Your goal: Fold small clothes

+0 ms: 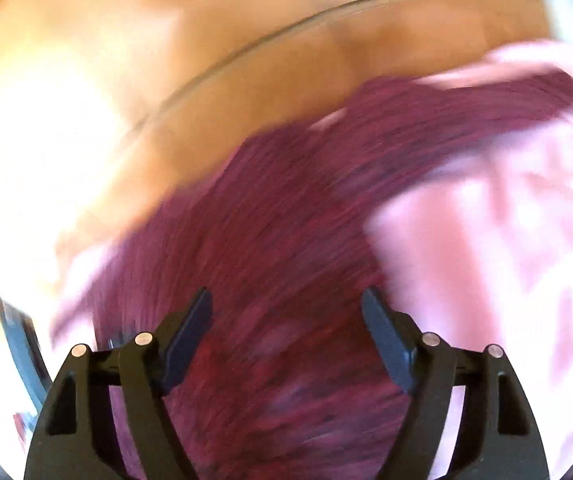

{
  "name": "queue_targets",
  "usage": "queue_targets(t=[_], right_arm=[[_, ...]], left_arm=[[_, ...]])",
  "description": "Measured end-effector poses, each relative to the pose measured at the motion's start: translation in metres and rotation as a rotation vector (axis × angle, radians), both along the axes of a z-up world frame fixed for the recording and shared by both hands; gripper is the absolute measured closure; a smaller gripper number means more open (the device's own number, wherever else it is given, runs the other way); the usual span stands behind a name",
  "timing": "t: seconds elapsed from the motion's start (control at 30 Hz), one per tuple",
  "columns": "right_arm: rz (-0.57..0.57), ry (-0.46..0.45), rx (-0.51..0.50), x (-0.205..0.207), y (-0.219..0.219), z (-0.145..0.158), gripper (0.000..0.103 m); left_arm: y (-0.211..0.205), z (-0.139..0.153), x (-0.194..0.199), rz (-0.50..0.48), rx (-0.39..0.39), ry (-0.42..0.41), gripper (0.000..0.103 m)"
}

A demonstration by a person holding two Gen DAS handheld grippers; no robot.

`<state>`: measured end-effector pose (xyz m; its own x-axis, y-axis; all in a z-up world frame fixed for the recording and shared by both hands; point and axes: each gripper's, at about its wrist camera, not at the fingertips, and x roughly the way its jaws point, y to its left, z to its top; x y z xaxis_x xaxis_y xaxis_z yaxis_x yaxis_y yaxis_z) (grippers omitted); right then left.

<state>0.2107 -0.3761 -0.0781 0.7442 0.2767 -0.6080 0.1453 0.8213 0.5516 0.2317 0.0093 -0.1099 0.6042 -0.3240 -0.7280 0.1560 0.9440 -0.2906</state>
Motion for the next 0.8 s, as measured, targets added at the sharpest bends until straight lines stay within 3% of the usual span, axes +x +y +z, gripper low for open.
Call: queue_targets(t=[0.1,0.23,0.33,0.47,0.53,0.57,0.6,0.63,0.7,0.8], right_arm=[[-0.199,-0.004,0.155,0.007,-0.084,-0.007,0.025],[-0.436,0.052,0.364,0.027,-0.182,-0.046,0.025],[-0.522,0.049,0.428,0.042,-0.216,-0.059,0.029],[-0.559,0.044,0.387,0.071,-0.233,-0.054,0.029],[-0.565,0.066,0.333,0.086,-0.235,-0.051,0.038],[-0.559,0.095,0.292,0.092,-0.236,-0.05,0.054],[-0.554,0.127,0.25,0.097,-0.236,-0.048,0.077],[-0.554,0.161,0.195,0.101,-0.236,-0.045,0.087],[-0.56,0.167,0.098,0.098,-0.238,-0.032,0.091],[-0.623,0.157,-0.17,0.072,-0.233,-0.008,0.093]], left_arm=[[0.015,-0.004,0.0,0.012,-0.081,0.008,0.041],[0.01,-0.005,0.005,0.012,-0.088,0.003,0.039],[0.01,-0.004,0.005,0.005,-0.085,-0.001,0.037],[0.006,-0.004,0.005,-0.005,-0.079,-0.003,0.033],[0.002,-0.006,0.01,-0.008,-0.078,-0.003,0.031],[0.001,-0.006,0.01,-0.008,-0.078,-0.002,0.031],[0.002,-0.006,0.009,-0.008,-0.076,-0.002,0.031],[0.002,-0.005,0.008,-0.007,-0.074,-0.002,0.031],[0.004,-0.005,0.007,-0.008,-0.075,-0.002,0.031],[0.005,-0.005,0.006,-0.008,-0.078,-0.002,0.031]])
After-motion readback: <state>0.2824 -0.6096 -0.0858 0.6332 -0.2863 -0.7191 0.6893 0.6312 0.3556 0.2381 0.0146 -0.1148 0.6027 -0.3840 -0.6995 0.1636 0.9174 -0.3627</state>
